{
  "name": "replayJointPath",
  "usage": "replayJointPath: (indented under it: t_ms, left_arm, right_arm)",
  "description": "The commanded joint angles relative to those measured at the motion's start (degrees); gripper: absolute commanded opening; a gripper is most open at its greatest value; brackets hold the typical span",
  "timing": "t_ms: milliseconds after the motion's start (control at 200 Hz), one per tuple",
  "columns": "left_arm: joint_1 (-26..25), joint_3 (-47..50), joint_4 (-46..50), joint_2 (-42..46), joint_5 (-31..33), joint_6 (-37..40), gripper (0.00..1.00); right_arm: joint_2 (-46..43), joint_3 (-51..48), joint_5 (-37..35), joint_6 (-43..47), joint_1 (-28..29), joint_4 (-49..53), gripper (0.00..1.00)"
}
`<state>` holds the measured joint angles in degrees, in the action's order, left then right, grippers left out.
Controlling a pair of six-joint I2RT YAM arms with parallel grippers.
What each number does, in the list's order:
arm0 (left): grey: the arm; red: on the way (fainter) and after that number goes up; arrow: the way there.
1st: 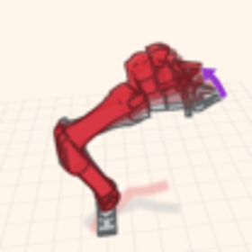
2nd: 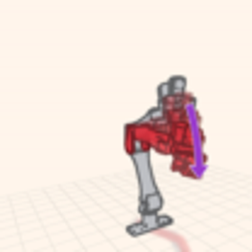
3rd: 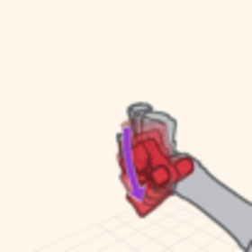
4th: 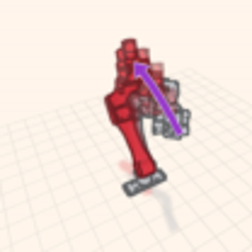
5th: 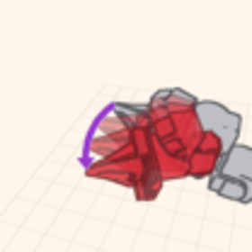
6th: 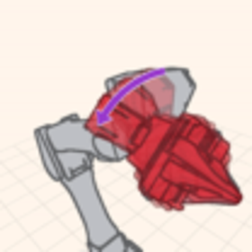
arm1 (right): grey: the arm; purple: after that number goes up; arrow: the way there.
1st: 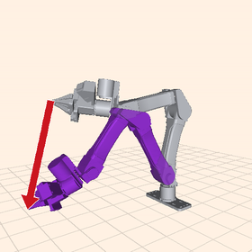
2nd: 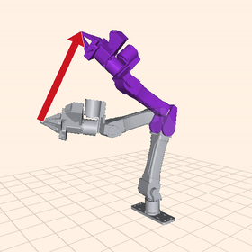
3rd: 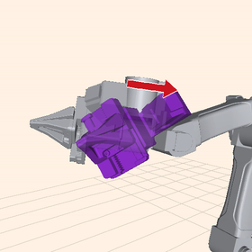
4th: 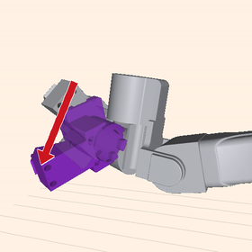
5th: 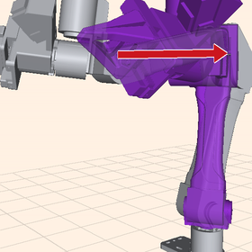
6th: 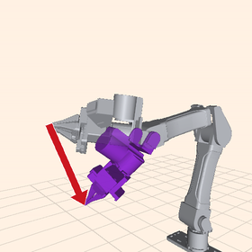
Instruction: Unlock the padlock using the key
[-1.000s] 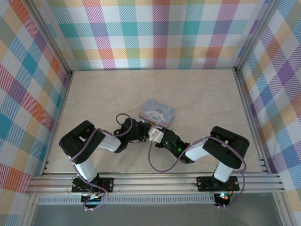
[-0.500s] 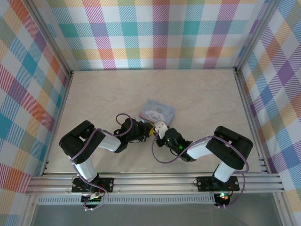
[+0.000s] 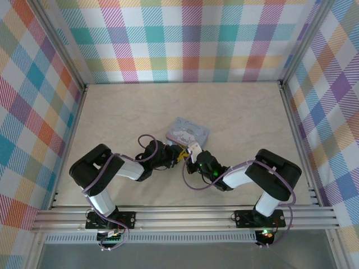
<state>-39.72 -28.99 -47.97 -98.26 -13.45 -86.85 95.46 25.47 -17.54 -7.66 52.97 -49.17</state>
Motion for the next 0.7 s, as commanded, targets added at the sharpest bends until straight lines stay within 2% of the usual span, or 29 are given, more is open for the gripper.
replayJointPath:
  t_ms: [0,145,355,605,695]
  left_arm:
    - [-0.5,-0.3,4.3,0.7,-1.5,1.5,0.25]
    - [-0.1,-0.3,4.9,0.9,-1.4,1.9,0.30]
    - [1.2,0.7,7.6,4.7,-0.2,4.3,0.49]
    - [3.5,-0.7,23.2,17.6,3.3,11.9,0.73]
    - [5.4,-1.4,29.6,22.2,4.1,14.6,0.77]
  right_arm:
    - [1.8,-0.5,-4.1,-2.1,-1.6,1.5,0.00]
    - [2.0,-0.8,-4.0,-2.8,-1.6,1.0,0.00]
    - [2.0,-1.7,-2.0,-6.3,-2.5,-1.2,0.00]
    - [1.0,-2.6,1.9,-10.1,-4.6,-3.6,0.00]
    - [0.2,-3.1,3.9,-13.1,-6.0,-4.4,0.00]
